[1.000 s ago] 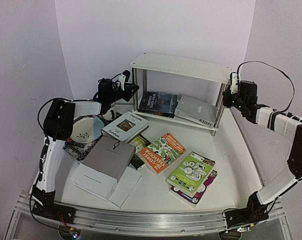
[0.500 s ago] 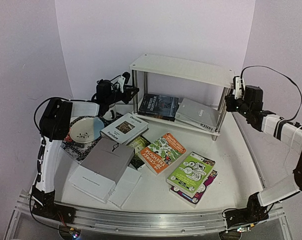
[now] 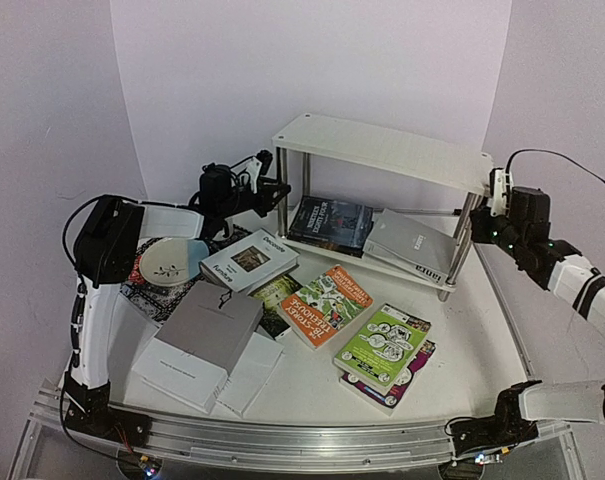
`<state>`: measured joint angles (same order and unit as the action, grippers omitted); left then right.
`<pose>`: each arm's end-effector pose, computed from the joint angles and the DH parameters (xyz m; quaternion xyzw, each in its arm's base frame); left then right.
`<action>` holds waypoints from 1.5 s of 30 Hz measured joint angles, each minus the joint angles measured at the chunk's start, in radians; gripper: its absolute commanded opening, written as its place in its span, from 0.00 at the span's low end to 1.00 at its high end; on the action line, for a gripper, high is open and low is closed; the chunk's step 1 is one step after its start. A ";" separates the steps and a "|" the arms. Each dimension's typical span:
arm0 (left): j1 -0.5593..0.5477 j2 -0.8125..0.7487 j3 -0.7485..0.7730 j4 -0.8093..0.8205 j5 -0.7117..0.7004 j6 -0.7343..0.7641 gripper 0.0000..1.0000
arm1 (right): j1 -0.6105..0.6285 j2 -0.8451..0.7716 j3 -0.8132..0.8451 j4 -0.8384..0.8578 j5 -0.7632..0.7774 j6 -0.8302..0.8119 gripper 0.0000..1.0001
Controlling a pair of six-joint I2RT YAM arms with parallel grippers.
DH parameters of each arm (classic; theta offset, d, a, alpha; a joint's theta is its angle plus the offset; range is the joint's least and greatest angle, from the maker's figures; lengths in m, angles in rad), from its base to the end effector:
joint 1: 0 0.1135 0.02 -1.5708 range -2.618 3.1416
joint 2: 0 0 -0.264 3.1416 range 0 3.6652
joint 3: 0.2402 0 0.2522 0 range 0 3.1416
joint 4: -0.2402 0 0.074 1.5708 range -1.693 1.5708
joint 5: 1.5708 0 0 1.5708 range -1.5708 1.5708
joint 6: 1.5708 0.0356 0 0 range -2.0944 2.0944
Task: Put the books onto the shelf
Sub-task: Move the shelf to the corner of the board.
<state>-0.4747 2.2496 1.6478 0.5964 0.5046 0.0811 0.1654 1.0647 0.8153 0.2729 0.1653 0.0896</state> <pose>0.4607 -0.2561 0.2292 0.3576 0.6119 -0.3071 0.6351 0.2508 0.0359 0.3446 0.0326 0.6981 0.0334 0.7145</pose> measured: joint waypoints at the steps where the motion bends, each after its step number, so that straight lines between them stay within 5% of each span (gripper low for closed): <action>1: -0.006 -0.009 -0.012 0.002 -0.001 0.000 0.13 | 0.000 -0.017 -0.004 -0.018 0.006 0.008 0.18; 2: -0.012 -0.015 -0.024 0.006 -0.002 -0.001 0.15 | 0.000 -0.033 -0.009 -0.035 0.011 0.015 0.27; 4: -0.021 -0.029 -0.045 0.012 -0.003 -0.003 0.28 | 0.002 -0.065 -0.017 -0.068 0.024 0.030 0.59; 8: -0.035 -0.055 -0.082 0.018 -0.005 0.018 0.55 | 0.003 -0.122 -0.024 -0.102 0.055 0.057 0.69; 14: -0.053 -0.075 -0.108 0.023 -0.053 0.039 0.80 | 0.003 -0.154 -0.014 -0.186 0.066 0.107 0.98; 18: -0.059 -0.098 -0.137 0.030 -0.122 0.043 1.00 | 0.003 -0.192 -0.014 -0.261 0.058 0.148 0.98; 24: -0.058 -0.214 -0.259 0.034 -0.200 0.041 1.00 | 0.003 -0.260 0.000 -0.395 0.040 0.210 0.98; 31: -0.056 -0.406 -0.461 0.042 -0.271 0.000 1.00 | 0.003 -0.375 -0.045 -0.480 -0.032 0.317 0.79; 45: -0.039 -0.526 -0.641 0.036 -0.296 -0.340 0.98 | 0.107 -0.296 -0.149 -0.408 -0.156 0.406 0.59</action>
<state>-0.5142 1.7241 1.0069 0.6326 0.2088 -0.2586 0.2721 0.7691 0.6662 -0.1354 0.0089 0.4953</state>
